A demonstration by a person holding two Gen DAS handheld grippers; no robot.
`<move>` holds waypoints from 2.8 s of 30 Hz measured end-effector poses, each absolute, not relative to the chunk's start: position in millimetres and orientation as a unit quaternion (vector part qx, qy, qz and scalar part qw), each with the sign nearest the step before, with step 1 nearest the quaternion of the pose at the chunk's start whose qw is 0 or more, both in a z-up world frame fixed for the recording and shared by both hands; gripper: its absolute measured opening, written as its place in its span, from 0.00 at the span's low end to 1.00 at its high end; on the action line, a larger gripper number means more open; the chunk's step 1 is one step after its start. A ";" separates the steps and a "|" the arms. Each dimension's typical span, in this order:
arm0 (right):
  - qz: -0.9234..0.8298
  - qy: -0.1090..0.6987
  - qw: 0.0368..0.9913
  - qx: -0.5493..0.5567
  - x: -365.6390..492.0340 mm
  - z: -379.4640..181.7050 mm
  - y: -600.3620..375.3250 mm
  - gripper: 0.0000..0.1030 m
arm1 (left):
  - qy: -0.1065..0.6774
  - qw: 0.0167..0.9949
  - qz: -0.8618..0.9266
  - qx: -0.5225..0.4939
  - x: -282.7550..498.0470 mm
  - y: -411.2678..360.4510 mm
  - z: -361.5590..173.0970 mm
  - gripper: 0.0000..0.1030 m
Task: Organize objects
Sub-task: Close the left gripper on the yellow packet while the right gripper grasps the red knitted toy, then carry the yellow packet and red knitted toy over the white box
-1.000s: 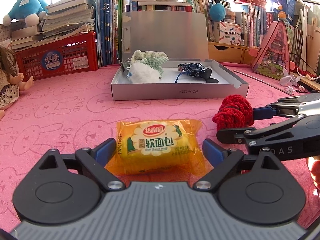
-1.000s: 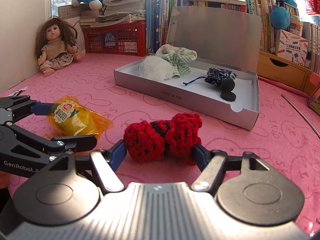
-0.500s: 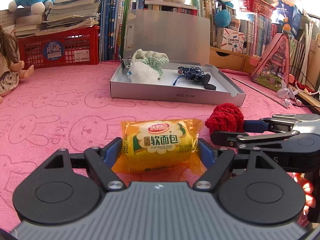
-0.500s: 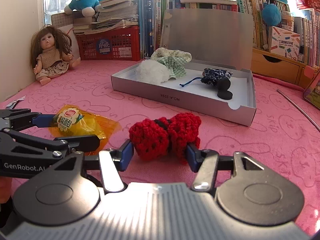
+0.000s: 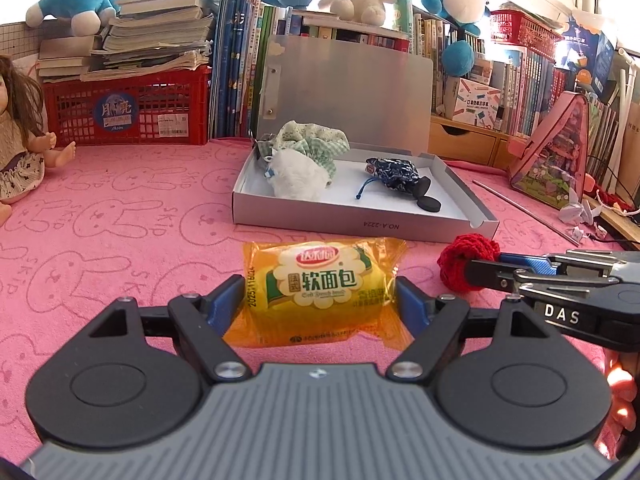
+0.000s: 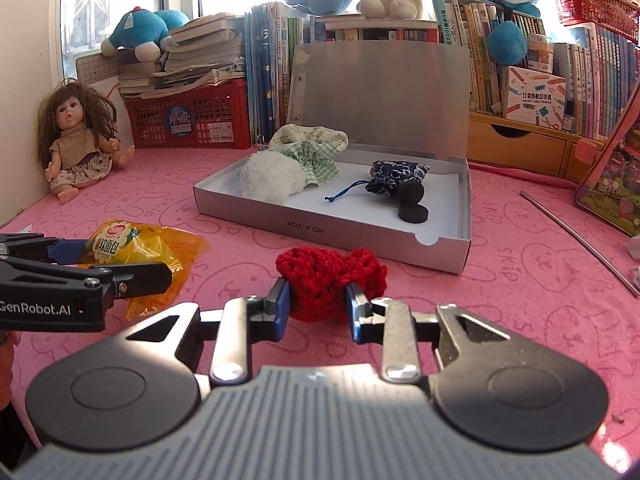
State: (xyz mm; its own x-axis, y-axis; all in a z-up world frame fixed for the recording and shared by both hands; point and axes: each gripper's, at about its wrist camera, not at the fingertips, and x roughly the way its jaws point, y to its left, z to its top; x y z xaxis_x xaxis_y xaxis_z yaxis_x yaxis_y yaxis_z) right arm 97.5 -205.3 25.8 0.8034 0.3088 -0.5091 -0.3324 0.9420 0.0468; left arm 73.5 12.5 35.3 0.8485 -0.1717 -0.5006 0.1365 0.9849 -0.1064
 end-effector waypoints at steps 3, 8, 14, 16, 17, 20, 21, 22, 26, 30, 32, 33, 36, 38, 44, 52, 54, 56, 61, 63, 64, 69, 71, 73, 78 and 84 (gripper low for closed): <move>0.164 0.260 0.951 -0.022 98.7 30.9 -209.2 0.29 | 0.258 0.963 -0.078 -0.030 78.4 12.3 41.2 0.80; 0.146 0.245 0.958 -0.018 100.3 40.8 -214.2 0.19 | 0.253 0.963 -0.081 -0.038 90.4 14.4 51.7 0.80; 0.135 0.245 0.960 -0.005 107.7 48.1 -223.1 0.13 | 0.250 0.964 -0.072 -0.046 103.5 17.5 60.0 0.80; 0.132 0.246 0.960 0.000 107.3 47.5 -226.0 0.13 | 0.250 0.964 -0.071 -0.049 104.4 18.3 60.1 0.80; 0.131 0.245 0.961 0.001 106.3 47.4 -226.9 0.13 | 0.250 0.964 -0.071 -0.049 105.0 18.5 59.7 0.80; 0.122 0.235 0.964 0.001 104.4 50.0 -229.5 0.12 | 0.253 0.964 -0.070 -0.046 105.9 17.8 58.2 0.80; 0.120 0.232 0.965 0.003 104.4 51.6 -230.6 0.12 | 0.253 0.964 -0.070 -0.046 106.5 17.8 58.1 0.80; 0.116 0.229 0.966 0.006 105.0 54.3 -232.5 0.12 | 0.253 0.964 -0.070 -0.047 107.0 17.9 57.9 0.80; 0.105 0.215 0.971 0.018 108.5 64.4 -239.2 0.12 | 0.254 0.963 -0.068 -0.053 111.1 19.2 58.8 0.80; 0.094 0.206 0.974 0.022 115.0 72.8 -244.1 0.12 | 0.252 0.964 -0.068 -0.055 118.4 20.8 63.0 0.80; 0.092 0.204 0.974 0.025 119.0 76.3 -246.7 0.10 | 0.251 0.964 -0.070 -0.054 124.0 20.7 66.4 0.80; 0.090 0.202 0.975 0.025 121.1 78.3 -247.6 0.07 | 0.250 0.964 -0.070 -0.054 127.0 20.8 68.0 0.80; 0.088 0.197 0.976 0.029 127.9 85.0 -250.6 0.07 | 0.250 0.964 -0.071 -0.050 139.9 20.8 73.3 0.80; 0.091 0.208 0.974 0.019 136.1 87.0 -250.4 0.07 | 0.254 0.963 -0.067 -0.052 146.6 21.1 75.3 0.80; 0.127 0.246 0.959 0.054 139.5 62.1 -259.1 0.56 | 0.262 0.961 -0.074 -0.048 145.1 18.4 64.8 0.80; 0.178 0.298 0.938 0.004 134.3 20.4 -226.5 0.88 | 0.278 0.956 -0.079 -0.051 143.3 15.0 51.9 0.81; 0.183 0.304 0.935 0.002 133.3 15.8 -222.2 0.92 | 0.280 0.955 -0.082 -0.048 142.4 13.5 50.4 0.81; 0.191 0.311 0.931 0.002 131.8 13.6 -219.9 0.92 | 0.282 0.955 -0.083 -0.044 141.0 12.3 48.8 0.81; 0.218 0.325 0.920 -0.023 123.6 12.3 -214.6 0.91 | 0.287 0.953 -0.084 -0.044 140.4 11.4 45.3 0.81; 0.224 0.330 0.916 -0.038 119.0 10.9 -211.2 0.90 | 0.288 0.953 -0.084 -0.044 140.7 11.0 44.2 0.81; 0.224 0.332 0.915 -0.046 117.1 10.1 -209.3 0.89 | 0.289 0.953 -0.084 -0.044 140.9 10.7 43.7 0.81; 0.207 0.332 0.916 -0.083 109.5 8.5 -200.8 0.51 | 0.288 0.953 -0.084 -0.044 141.5 9.7 43.9 0.81; 0.204 0.327 0.919 -0.077 110.3 10.9 -202.3 0.47 | 0.285 0.954 -0.081 -0.045 141.5 9.3 45.4 0.81; 0.195 0.323 0.923 -0.072 111.8 14.1 -203.2 0.45 | 0.284 0.955 -0.080 -0.043 142.3 8.9 46.2 0.81; 0.174 0.315 0.931 -0.056 124.1 25.5 -208.8 0.44 | 0.278 0.957 -0.078 -0.042 147.9 8.5 51.0 0.81; 0.153 0.303 0.939 -0.052 144.9 43.3 -215.4 0.44 | 0.264 0.960 -0.079 -0.040 163.7 8.1 61.8 0.81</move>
